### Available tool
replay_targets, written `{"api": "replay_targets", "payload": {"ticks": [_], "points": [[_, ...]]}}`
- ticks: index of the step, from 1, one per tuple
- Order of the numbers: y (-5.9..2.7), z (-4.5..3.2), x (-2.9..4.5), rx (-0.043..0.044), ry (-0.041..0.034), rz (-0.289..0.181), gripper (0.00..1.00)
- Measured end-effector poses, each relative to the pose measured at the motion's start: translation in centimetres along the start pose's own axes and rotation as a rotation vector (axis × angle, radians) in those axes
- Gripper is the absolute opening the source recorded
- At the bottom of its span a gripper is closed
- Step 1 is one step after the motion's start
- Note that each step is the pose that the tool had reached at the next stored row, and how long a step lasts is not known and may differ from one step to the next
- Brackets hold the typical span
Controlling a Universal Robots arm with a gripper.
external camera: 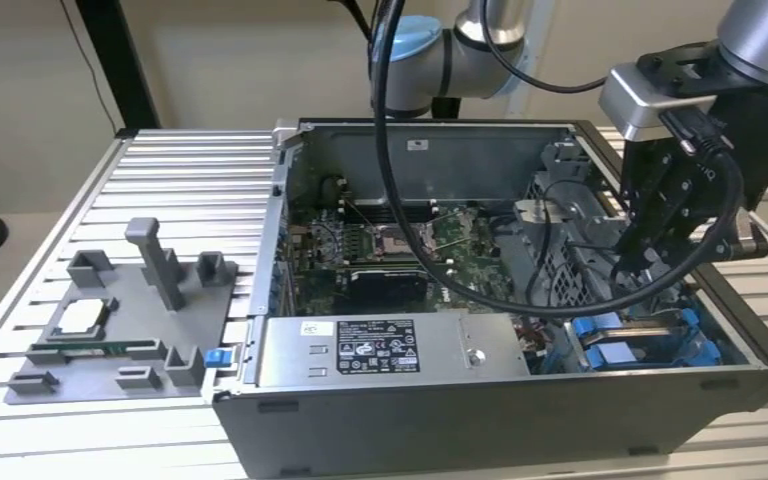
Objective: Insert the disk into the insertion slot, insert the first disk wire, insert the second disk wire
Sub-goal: 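Insert the first disk wire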
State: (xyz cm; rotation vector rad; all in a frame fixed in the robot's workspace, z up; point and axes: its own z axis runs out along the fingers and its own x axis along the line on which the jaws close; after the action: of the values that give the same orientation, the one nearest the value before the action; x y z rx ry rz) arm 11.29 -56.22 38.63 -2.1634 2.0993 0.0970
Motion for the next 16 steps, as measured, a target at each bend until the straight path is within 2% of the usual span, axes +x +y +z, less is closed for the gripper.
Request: {"api": "replay_targets", "payload": {"ticks": [2, 5, 11, 12, 14, 16], "points": [[-0.11, 0.01, 0.00, -0.0016, 0.0006, 0.000, 1.00], [-0.15, 0.01, 0.00, -0.0093, 0.0102, 0.001, 1.00], [-0.16, 0.01, 0.00, -0.0108, 0.0165, 0.001, 1.00], [-0.17, 0.01, 0.00, -0.0108, 0.0166, 0.001, 0.00], [-0.31, 0.03, 0.01, -0.0119, 0.0171, 0.001, 0.00], [-0.91, 0.19, 0.09, -0.0159, 0.0171, 0.001, 0.00]]}}
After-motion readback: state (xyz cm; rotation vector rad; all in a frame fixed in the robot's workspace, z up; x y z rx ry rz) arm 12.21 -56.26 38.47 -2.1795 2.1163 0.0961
